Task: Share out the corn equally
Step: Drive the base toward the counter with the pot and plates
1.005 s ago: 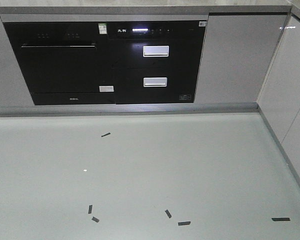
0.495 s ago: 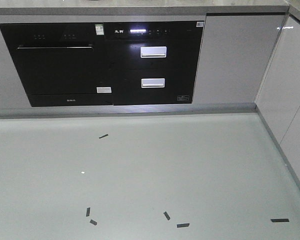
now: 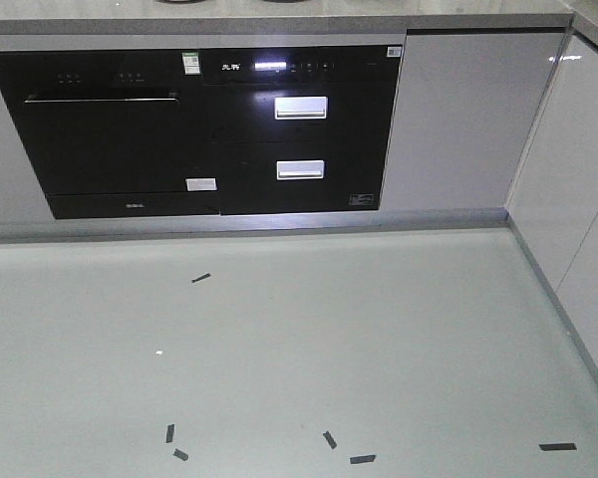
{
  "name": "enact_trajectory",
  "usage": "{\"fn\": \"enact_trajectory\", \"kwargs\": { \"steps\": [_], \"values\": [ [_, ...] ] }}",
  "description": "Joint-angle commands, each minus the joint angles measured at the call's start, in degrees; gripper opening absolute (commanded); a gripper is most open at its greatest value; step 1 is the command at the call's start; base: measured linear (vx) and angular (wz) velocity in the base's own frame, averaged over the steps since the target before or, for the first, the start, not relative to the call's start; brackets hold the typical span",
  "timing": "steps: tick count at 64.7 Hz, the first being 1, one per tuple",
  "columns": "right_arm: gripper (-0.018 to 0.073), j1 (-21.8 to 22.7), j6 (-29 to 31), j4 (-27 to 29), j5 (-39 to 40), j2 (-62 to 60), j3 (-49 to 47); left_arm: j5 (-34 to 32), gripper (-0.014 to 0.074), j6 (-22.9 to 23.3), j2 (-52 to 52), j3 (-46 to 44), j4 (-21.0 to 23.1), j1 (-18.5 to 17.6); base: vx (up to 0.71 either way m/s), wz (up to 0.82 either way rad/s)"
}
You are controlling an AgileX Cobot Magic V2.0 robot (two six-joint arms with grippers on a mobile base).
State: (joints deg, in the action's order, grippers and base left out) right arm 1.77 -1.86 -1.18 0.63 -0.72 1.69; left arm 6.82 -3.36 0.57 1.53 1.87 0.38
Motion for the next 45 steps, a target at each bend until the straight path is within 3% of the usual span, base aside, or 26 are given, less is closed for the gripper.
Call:
{"fn": "enact_trajectory", "kwargs": {
  "steps": [1, 45],
  "values": [
    [-0.0004, 0.36, 0.44, -0.52, 4.32, -0.27, 0.54, -4.35, -0.0006, 0.46, 0.99, -0.13, 0.15, 0.09, 0.08, -0.05],
    [-0.0004, 0.36, 0.44, -0.52, 4.32, -0.27, 0.54, -4.35, -0.0006, 0.46, 0.99, -0.13, 0.15, 0.09, 0.11, 0.02]
  ]
}}
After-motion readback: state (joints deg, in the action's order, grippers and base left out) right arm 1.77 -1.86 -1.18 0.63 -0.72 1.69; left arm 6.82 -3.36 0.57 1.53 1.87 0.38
